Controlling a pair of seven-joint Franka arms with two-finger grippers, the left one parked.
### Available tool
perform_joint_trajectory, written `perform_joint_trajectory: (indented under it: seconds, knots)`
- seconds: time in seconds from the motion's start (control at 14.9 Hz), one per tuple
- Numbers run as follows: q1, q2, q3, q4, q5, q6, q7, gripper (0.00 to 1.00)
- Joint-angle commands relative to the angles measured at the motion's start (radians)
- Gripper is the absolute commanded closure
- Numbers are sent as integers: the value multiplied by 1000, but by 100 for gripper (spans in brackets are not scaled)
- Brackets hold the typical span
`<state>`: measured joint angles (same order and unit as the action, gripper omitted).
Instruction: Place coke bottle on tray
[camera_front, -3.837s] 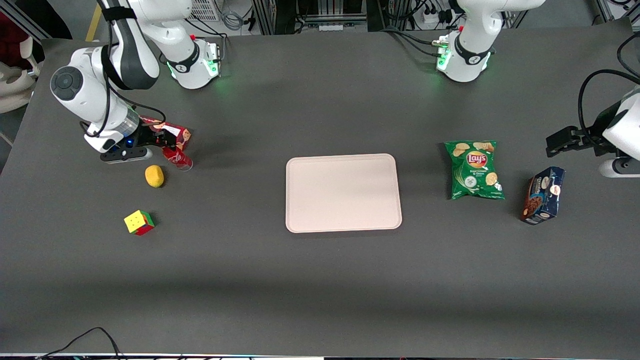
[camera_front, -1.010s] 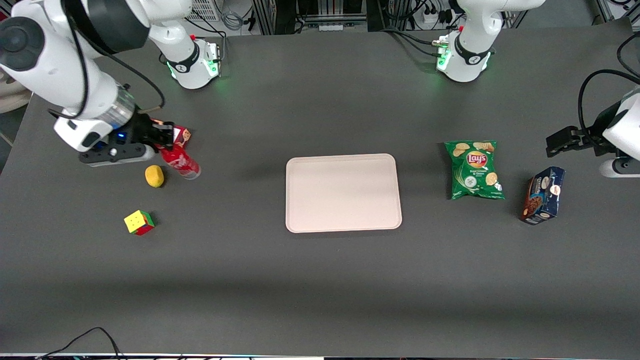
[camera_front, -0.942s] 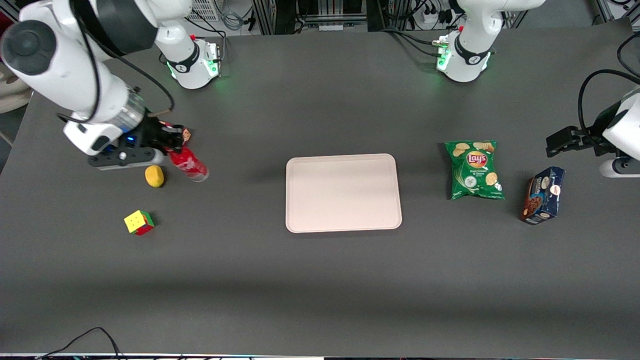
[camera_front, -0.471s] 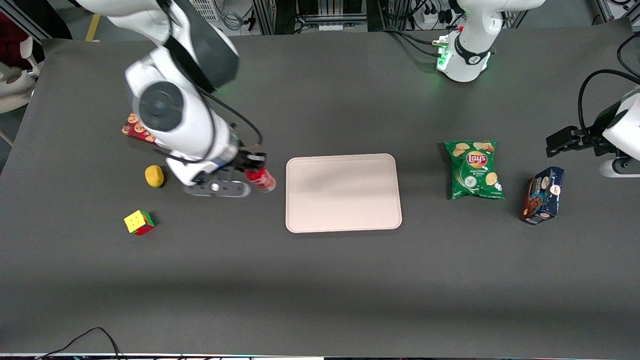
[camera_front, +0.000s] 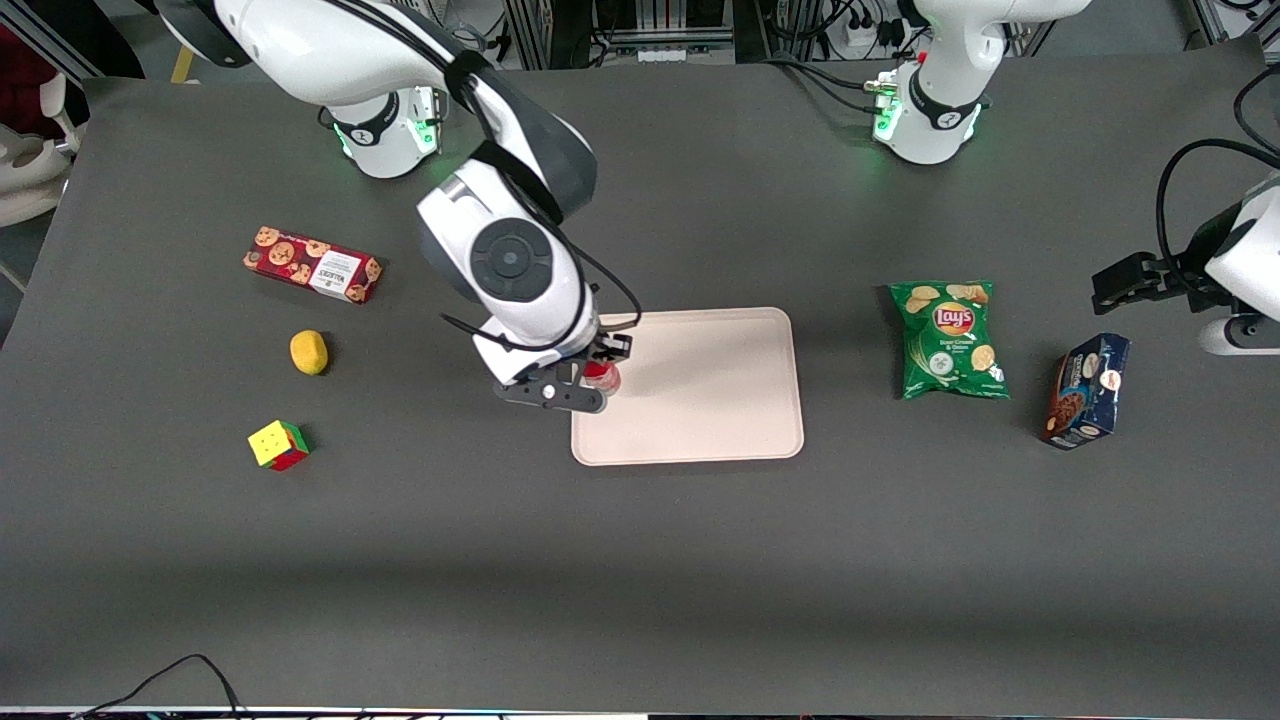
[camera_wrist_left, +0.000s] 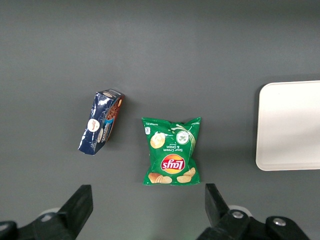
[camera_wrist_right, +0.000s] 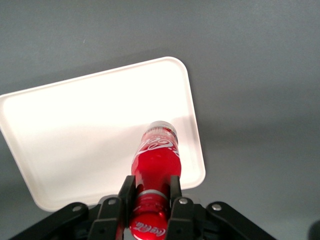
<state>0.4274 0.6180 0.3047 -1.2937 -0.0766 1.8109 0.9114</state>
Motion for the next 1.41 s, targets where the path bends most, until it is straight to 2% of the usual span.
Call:
perform_joint_trajectory:
  seconds: [0.0,0.27,0.4,0.67,0.74,0.81,0.88,0.94,1.08,1.21,1.35]
  knots:
    - [11,35,4,2,-51,66,64,100]
    - [11,36,4,-71,-71,149,78,100]
    - [11,37,4,-84,-92,157,81,100]
    - [10,37,4,-96,-95,169,81,100]
    - [10,39,4,-96,-95,169,81,88]
    - [8,42,4,-96,-95,171,80,72]
    - [8,43,4,-98,-95,177,80,62]
    - [8,45,4,-98,-95,179,80,55]
    - [7,48,4,-98,-95,180,80,50]
    - [-2,45,4,-96,-94,179,80,0]
    - [-34,4,10,-96,-84,165,64,0]
